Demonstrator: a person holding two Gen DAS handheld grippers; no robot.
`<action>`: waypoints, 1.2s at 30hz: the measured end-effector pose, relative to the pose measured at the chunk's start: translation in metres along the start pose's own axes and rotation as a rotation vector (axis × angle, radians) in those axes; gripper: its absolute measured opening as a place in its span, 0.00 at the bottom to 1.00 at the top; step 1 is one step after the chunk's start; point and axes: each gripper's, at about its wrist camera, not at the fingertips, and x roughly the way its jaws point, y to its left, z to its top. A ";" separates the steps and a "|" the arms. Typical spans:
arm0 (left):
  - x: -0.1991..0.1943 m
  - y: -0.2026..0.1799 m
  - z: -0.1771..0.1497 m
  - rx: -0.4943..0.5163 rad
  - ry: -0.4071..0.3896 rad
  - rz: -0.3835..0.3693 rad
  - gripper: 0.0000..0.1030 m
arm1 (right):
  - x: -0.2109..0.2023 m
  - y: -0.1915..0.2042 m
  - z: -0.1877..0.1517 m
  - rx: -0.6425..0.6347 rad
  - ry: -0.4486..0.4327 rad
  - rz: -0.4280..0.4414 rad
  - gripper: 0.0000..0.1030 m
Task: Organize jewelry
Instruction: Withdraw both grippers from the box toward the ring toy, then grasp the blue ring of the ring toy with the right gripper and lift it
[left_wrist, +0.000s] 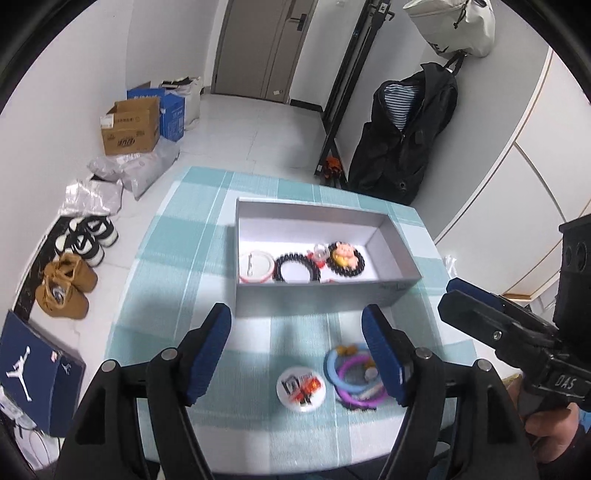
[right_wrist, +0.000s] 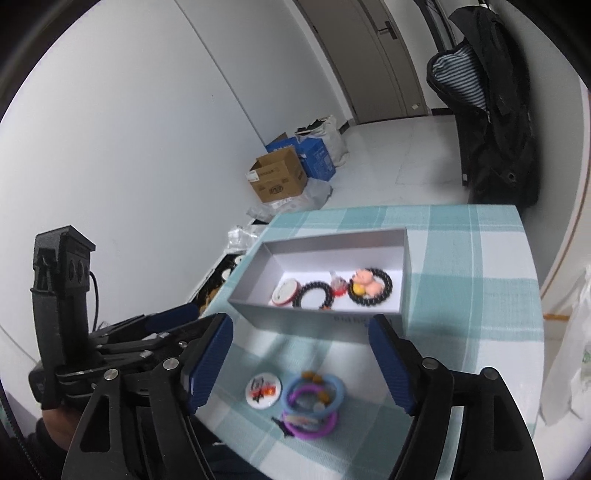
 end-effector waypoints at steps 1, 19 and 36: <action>-0.001 0.001 -0.002 -0.005 0.000 -0.005 0.70 | -0.001 0.000 -0.002 -0.004 0.003 -0.004 0.75; -0.008 0.006 -0.036 -0.044 0.011 0.011 0.78 | 0.008 -0.002 -0.044 -0.017 0.099 -0.051 0.83; 0.006 0.037 -0.038 -0.148 0.038 0.048 0.78 | 0.061 0.014 -0.059 -0.122 0.227 -0.099 0.82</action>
